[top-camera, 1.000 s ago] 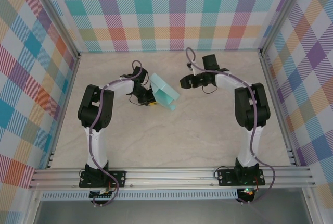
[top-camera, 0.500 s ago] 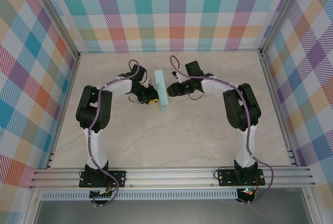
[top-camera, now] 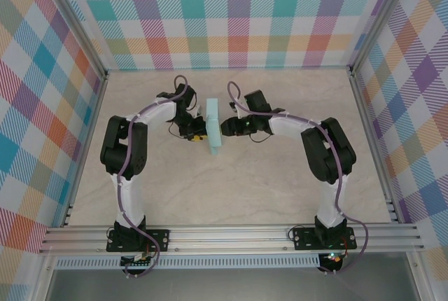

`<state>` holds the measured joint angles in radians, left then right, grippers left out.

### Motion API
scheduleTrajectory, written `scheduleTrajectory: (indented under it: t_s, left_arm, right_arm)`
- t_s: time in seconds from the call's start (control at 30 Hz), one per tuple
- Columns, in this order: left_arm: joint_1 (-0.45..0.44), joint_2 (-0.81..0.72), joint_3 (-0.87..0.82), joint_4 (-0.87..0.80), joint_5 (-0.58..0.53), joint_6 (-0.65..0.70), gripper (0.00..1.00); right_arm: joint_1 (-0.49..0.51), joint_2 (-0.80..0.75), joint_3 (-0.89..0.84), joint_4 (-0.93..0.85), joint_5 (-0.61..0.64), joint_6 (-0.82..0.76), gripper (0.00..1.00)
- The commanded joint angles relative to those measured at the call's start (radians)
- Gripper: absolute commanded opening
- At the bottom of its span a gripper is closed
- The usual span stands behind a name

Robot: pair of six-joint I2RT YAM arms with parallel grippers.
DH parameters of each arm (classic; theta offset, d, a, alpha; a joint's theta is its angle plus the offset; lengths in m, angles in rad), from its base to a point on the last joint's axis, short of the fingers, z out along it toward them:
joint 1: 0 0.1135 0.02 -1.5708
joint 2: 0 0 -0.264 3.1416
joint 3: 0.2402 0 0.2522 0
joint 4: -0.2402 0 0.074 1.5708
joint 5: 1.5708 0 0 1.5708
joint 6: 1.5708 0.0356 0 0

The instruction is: Fold the paper box

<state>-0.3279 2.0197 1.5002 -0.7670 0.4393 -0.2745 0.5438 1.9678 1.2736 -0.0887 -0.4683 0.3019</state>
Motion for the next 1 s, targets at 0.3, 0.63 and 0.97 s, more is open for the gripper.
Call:
scheduleTrajectory:
  t_s: [0.3, 0.63, 0.97]
  left_arm:
    - [0.000, -0.012, 0.018, 0.036, 0.000, 0.145, 0.33]
    - [0.037, -0.067, 0.037, 0.040, 0.001, 0.162, 0.38]
    - [0.059, -0.118, -0.017, 0.107, 0.016, 0.146, 0.44]
  right_arm:
    - [0.084, -0.045, -0.139, 0.076, 0.082, 0.024, 0.50]
    - [0.078, -0.193, -0.190, 0.000, 0.237, -0.110, 0.61]
    - [0.049, -0.274, -0.174, -0.105, 0.314, -0.439, 0.66]
